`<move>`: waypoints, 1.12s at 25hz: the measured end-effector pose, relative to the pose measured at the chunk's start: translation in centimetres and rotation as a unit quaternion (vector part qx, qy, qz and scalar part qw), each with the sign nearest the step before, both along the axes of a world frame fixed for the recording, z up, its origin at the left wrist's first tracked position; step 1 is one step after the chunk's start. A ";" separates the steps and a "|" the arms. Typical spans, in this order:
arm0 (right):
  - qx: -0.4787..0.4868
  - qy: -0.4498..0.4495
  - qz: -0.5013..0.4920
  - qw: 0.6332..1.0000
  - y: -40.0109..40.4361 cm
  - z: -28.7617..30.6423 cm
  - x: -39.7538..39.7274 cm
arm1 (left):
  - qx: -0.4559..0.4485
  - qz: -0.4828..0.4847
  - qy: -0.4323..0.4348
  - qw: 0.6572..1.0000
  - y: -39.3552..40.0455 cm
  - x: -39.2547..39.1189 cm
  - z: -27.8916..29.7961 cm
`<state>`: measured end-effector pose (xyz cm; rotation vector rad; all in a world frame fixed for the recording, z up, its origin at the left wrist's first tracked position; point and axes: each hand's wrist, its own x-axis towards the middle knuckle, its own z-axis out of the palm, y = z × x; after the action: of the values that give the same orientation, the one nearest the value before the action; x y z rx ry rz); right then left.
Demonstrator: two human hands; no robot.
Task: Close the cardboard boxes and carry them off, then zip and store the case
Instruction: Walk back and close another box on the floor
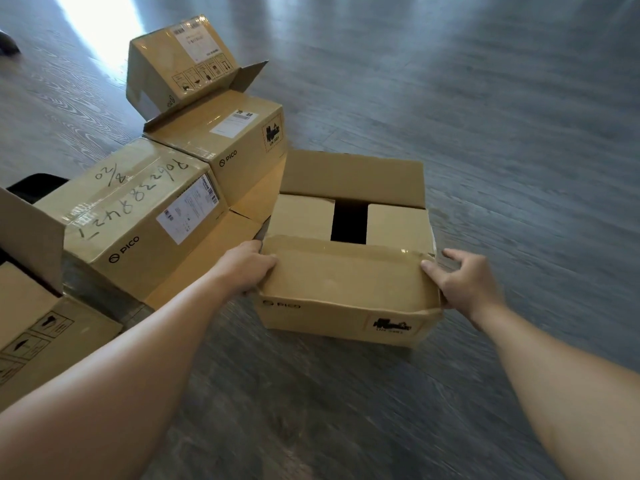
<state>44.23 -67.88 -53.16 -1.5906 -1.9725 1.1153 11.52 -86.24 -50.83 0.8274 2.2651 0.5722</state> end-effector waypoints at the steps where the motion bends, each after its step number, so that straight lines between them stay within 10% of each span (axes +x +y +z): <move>1: 0.003 -0.013 0.009 1.000 -0.2 0.0 -0.1 | -0.020 -0.009 0.013 1.000 0.1 0.1 -0.1; 15: 0.014 -0.048 -0.007 0.999 5.0 2.3 -6.7 | 0.027 -0.016 0.011 0.999 0.1 0.5 -0.8; 28: -0.048 0.237 -0.046 0.969 7.7 1.2 -6.8 | 0.026 0.035 -0.022 0.999 0.6 1.6 -0.5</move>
<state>37.39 -60.22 -51.96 -1.2888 -1.5377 1.4140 13.09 -85.67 -51.31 0.7545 2.2549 0.6769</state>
